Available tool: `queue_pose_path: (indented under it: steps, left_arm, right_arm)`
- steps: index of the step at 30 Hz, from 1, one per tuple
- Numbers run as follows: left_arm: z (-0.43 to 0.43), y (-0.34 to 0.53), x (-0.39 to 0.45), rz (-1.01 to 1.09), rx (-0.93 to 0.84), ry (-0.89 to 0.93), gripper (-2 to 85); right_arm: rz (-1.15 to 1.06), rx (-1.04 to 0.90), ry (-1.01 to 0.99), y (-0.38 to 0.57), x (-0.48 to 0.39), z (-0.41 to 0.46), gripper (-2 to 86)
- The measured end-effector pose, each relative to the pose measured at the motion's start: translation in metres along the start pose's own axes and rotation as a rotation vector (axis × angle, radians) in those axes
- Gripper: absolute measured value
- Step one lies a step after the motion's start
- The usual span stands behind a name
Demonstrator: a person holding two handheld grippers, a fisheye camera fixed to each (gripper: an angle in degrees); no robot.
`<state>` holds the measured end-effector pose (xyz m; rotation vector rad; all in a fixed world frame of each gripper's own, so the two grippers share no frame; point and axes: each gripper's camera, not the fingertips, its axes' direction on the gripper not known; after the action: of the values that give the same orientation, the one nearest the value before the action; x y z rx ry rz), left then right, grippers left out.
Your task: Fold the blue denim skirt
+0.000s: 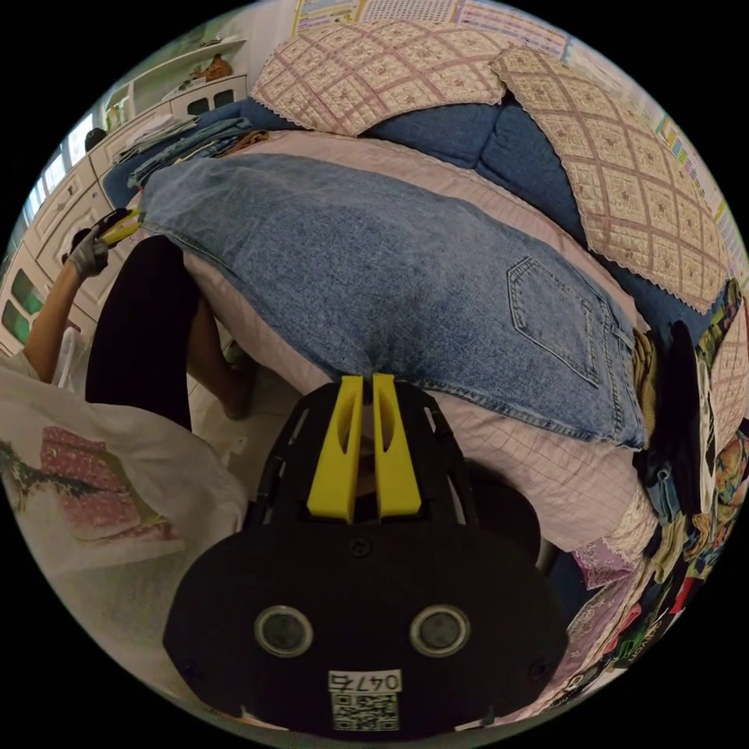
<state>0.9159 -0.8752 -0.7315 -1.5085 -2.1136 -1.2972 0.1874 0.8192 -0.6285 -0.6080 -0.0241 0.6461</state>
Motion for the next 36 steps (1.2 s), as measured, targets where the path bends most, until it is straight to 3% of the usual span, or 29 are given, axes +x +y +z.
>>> queue_pose_path:
  steps: [7, 11, 17, 19, 20, 22, 24, 33, 36]
  left_arm:
    - [-0.007, 0.003, -0.029, -0.008, 0.022, 0.002, 7.5]
    - [-0.003, 0.002, -0.039, 0.034, 0.010, 0.095, 5.1]
    - [-0.026, -0.001, -0.013, 0.195, 0.049, 0.186, -0.3]
    - [-0.043, -0.004, 0.005, 0.315, 0.070, 0.080, -0.6]
    - [-0.040, -0.009, 0.003, 0.354, 0.049, -0.064, -0.7]
    - [-0.017, -0.021, -0.029, 0.265, -0.067, -0.135, -0.7]
    - [-0.006, -0.023, -0.074, 0.105, -0.079, 0.011, -0.5]
    - [-0.035, -0.021, -0.087, 0.039, 0.010, 0.019, 7.9]
    - [-0.023, -0.026, -0.103, -0.014, -0.061, 0.069, 10.8]
  right_arm:
    - [0.014, 0.004, -0.001, 0.010, -0.004, 0.006, -0.4]
    - [0.007, -0.004, 0.015, 0.012, -0.008, 0.009, -0.4]
    - [-0.011, -0.007, 0.036, 0.012, -0.010, 0.001, -0.4]
    - [-0.016, 0.003, 0.044, 0.012, -0.011, -0.004, -0.4]
    - [-0.028, -0.003, 0.048, 0.012, -0.012, -0.004, -0.4]
    - [-0.046, -0.013, 0.062, 0.012, -0.015, -0.001, -0.4]
    - [-0.061, -0.028, 0.072, 0.011, -0.016, 0.002, -0.4]
    - [-0.045, -0.020, 0.041, 0.007, -0.003, -0.004, -0.4]
    - [-0.047, -0.030, 0.040, 0.004, 0.000, -0.003, -0.4]
